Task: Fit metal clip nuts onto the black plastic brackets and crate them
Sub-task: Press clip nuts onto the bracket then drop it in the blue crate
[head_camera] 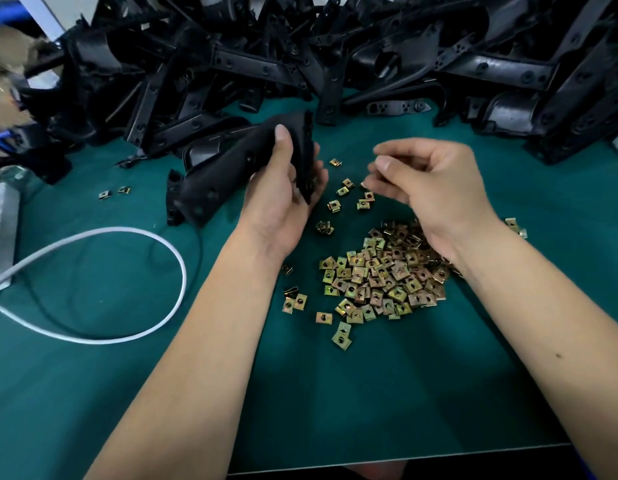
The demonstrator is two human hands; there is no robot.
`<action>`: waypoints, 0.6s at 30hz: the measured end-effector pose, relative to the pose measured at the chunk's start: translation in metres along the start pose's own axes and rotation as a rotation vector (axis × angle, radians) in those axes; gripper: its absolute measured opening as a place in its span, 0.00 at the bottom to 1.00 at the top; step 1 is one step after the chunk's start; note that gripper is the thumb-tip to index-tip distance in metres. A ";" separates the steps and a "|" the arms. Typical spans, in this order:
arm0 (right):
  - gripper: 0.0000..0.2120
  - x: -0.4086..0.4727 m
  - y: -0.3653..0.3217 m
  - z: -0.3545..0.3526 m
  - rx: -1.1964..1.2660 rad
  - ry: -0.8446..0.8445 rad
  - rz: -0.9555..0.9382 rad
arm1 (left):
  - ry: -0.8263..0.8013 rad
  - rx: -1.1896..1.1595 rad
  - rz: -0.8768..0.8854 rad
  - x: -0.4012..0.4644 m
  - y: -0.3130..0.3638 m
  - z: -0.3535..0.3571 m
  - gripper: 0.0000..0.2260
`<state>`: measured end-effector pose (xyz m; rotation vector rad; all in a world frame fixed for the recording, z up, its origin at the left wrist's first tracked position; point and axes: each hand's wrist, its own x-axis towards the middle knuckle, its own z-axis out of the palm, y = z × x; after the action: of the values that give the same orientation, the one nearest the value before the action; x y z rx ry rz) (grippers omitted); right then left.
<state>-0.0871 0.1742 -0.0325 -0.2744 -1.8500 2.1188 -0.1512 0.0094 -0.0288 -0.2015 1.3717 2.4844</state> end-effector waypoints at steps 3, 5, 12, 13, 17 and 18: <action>0.09 -0.002 -0.001 0.003 0.024 -0.057 -0.009 | -0.027 0.073 -0.022 -0.005 -0.004 0.004 0.16; 0.04 -0.005 0.000 0.007 -0.045 -0.106 -0.047 | -0.032 0.149 0.002 -0.009 -0.008 0.008 0.15; 0.02 -0.008 0.004 0.012 -0.048 -0.163 -0.035 | 0.072 0.039 0.146 -0.015 -0.014 0.017 0.13; 0.02 -0.008 0.004 0.013 -0.045 -0.169 -0.039 | 0.094 0.018 0.152 -0.016 -0.014 0.017 0.14; 0.07 -0.012 0.006 0.019 0.000 -0.224 -0.041 | 0.144 -0.043 0.127 -0.016 -0.011 0.019 0.14; 0.08 -0.013 0.006 0.021 0.014 -0.229 -0.042 | 0.150 -0.048 0.118 -0.017 -0.011 0.019 0.12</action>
<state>-0.0831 0.1498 -0.0359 0.0120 -1.9432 2.2118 -0.1314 0.0276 -0.0235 -0.3322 1.4203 2.6489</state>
